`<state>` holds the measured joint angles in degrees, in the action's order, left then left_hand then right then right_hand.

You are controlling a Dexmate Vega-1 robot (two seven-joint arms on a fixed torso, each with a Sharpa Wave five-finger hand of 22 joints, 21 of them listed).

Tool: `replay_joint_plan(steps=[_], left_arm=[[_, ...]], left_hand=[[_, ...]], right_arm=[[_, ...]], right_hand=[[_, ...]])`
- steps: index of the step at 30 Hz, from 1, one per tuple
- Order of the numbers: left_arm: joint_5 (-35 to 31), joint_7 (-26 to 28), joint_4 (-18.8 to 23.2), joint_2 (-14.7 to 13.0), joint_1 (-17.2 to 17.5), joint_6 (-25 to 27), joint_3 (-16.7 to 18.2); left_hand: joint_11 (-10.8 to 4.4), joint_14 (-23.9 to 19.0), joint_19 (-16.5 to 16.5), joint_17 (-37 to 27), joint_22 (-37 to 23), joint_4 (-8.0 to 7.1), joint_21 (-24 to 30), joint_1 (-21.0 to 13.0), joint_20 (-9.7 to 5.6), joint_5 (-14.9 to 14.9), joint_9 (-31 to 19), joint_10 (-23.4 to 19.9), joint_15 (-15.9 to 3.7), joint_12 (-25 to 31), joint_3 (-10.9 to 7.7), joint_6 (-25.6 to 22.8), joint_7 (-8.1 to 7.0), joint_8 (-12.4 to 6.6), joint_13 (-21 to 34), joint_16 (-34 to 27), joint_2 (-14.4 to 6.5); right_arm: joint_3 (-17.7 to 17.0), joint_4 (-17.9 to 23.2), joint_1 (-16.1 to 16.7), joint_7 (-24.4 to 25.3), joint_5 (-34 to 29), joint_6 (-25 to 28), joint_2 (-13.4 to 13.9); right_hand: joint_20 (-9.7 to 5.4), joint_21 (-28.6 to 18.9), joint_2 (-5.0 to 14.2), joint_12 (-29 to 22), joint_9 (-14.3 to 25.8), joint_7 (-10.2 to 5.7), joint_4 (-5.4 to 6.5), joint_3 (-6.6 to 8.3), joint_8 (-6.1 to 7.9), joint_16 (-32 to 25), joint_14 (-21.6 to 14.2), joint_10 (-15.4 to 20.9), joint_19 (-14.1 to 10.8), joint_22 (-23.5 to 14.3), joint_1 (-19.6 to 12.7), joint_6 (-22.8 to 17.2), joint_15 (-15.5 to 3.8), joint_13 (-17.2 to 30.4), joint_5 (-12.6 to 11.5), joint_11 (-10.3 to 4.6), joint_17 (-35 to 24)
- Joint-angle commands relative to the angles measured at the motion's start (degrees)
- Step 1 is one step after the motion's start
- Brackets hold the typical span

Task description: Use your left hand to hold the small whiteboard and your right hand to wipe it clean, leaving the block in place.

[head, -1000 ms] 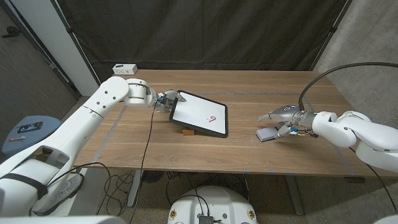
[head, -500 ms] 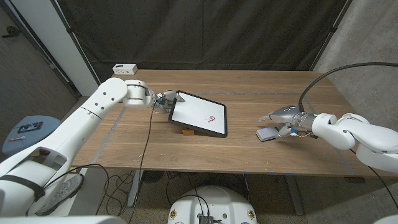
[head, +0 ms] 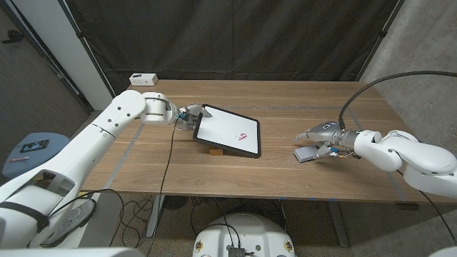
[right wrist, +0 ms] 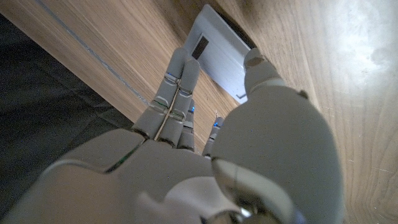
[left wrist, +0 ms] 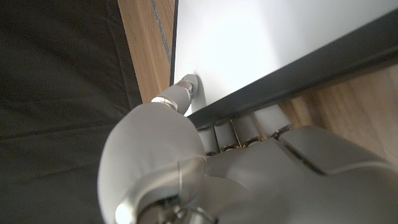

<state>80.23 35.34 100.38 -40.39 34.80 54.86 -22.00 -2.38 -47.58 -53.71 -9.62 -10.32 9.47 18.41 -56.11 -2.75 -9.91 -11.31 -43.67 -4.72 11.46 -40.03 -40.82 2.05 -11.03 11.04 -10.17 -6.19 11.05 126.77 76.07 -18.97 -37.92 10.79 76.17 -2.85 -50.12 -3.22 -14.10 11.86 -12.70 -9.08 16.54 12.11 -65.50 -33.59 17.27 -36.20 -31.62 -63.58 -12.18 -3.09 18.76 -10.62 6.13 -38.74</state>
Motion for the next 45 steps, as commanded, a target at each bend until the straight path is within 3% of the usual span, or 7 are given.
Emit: replay_joint_plan(steps=[1, 10, 18, 45], left_arm=[[0.26, -0.11, 0.31, -0.68, 0.54, -0.44, 0.28], [-0.13, -1.04, -0.06, -0.81, 0.4, -0.78, 0.01], [-0.39, -1.32, -0.24, -0.85, 0.18, -0.69, -0.06], [-1.14, -1.94, -0.96, -0.39, -0.18, -0.43, -0.26]], left_hand=[[0.01, -0.14, 0.1, -0.03, -0.17, 0.01, -0.35, -0.16, -0.18, -0.29, -0.15, -0.29, -0.01, -0.08, 0.24, -0.08, -0.12, 0.07, 0.15, -0.04, 0.13], [-0.15, -0.15, 0.16, -0.02, -0.17, 0.02, -0.38, -0.15, -0.16, -0.3, -0.15, -0.24, 0.06, -0.09, 0.25, -0.06, -0.16, 0.07, 0.14, -0.04, 0.14], [-0.21, -0.17, 0.18, -0.04, -0.17, 0.01, -0.4, -0.13, -0.14, -0.28, -0.15, -0.28, -0.01, -0.07, 0.29, -0.08, -0.23, 0.07, 0.14, -0.06, 0.14], [-0.28, -0.13, 0.27, -0.02, -0.19, 0.04, -0.45, -0.13, -0.12, -0.3, -0.15, -0.31, -0.03, -0.06, 0.28, -0.09, -0.35, 0.06, 0.14, -0.02, 0.15]], right_arm=[[4.34, 1.03, -4.57, -2.77, 2.1, 1.65, 1.41], [5.77, 1.61, -6.62, -4.74, 4.45, 2.43, 3.11], [7.9, 1.66, -9.0, -6.12, 4.75, 3.42, 2.81], [10.85, 1.33, -11.03, -4.56, 4.78, 4.62, 3.0]], right_hand=[[0.07, -0.43, -0.72, 0.59, 0.21, 0.21, 0.37, -0.67, -0.33, -0.04, 0.8, -0.77, 0.58, -0.1, 0.92, 0.5, -8.88, 0.35, 0.3, 0.14, 0.3], [0.33, -0.84, -0.85, 1.35, 0.15, 0.19, 0.87, -1.5, -0.78, -0.82, 0.87, -2.42, 1.62, 0.09, 2.21, 1.53, -8.9, 0.63, 0.3, 0.38, 0.65], [0.52, -1.1, -0.91, 1.74, 0.13, 0.21, 0.84, -1.81, -1.01, -1.1, 1.46, -3.35, 2.28, 0.22, 2.44, 2.26, -8.97, 0.78, 0.23, 0.36, 0.89], [-0.13, -4.05, 0.44, -0.78, 0.49, 0.2, 0.3, -1.91, 0.24, -4.23, -0.46, 3.11, 0.7, 0.93, 1.06, -0.31, -9.22, 2.12, -0.06, -1.72, 1.92]])
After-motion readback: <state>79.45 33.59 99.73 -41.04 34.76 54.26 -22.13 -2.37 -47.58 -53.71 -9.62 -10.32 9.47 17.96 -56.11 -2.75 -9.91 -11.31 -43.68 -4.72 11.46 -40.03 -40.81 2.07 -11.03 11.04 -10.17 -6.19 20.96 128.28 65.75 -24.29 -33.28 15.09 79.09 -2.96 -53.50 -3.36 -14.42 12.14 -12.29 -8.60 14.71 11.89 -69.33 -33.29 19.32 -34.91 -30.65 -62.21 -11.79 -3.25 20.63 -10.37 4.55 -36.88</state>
